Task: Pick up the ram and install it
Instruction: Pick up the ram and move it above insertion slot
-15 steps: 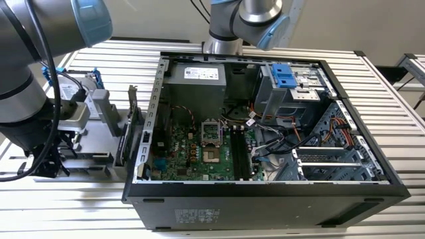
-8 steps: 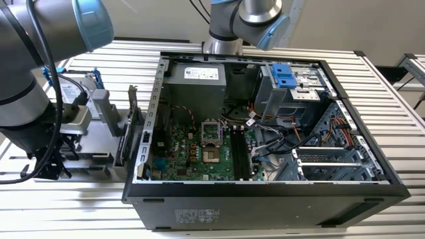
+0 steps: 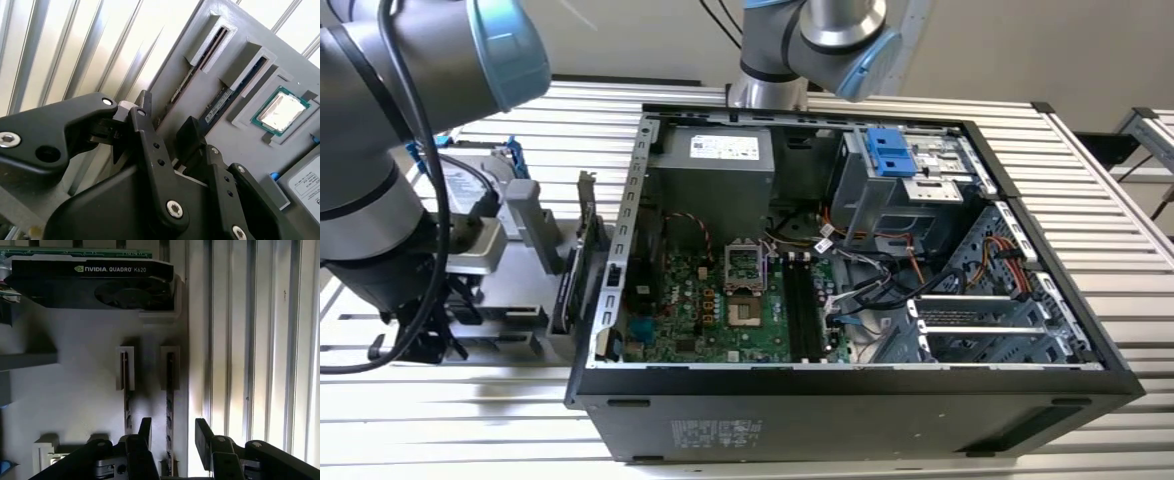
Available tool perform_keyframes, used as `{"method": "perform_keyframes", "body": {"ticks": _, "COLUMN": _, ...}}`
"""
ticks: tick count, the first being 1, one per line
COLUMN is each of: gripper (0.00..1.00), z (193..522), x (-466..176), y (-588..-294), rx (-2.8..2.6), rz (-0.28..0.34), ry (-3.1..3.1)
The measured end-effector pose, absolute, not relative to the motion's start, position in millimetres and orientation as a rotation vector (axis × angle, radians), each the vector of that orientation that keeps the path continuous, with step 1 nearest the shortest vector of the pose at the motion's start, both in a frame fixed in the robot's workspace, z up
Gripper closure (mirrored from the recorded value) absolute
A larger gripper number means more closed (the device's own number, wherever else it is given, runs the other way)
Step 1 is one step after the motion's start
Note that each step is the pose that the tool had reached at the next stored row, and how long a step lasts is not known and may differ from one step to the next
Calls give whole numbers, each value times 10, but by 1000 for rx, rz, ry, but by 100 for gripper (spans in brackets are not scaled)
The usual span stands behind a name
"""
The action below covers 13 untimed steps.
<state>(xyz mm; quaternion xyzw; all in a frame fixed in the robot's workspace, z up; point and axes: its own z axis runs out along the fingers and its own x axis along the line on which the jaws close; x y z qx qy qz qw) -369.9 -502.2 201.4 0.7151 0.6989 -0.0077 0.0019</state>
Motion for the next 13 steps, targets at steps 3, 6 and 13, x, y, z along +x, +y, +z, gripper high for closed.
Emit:
{"method": "perform_keyframes", "body": {"ticks": 3, "gripper": 0, "z": 1984, "x": -3699, "y": -5019, "rx": 2244, "rz": -22, "ry": 2193}}
{"method": "perform_keyframes", "body": {"ticks": 6, "gripper": 0, "z": 1959, "x": -3700, "y": -5015, "rx": 2244, "rz": -20, "ry": 2193}}
{"method": "perform_keyframes", "body": {"ticks": 13, "gripper": 0, "z": 1920, "x": -3700, "y": -5008, "rx": 2243, "rz": -15, "ry": 2192}}
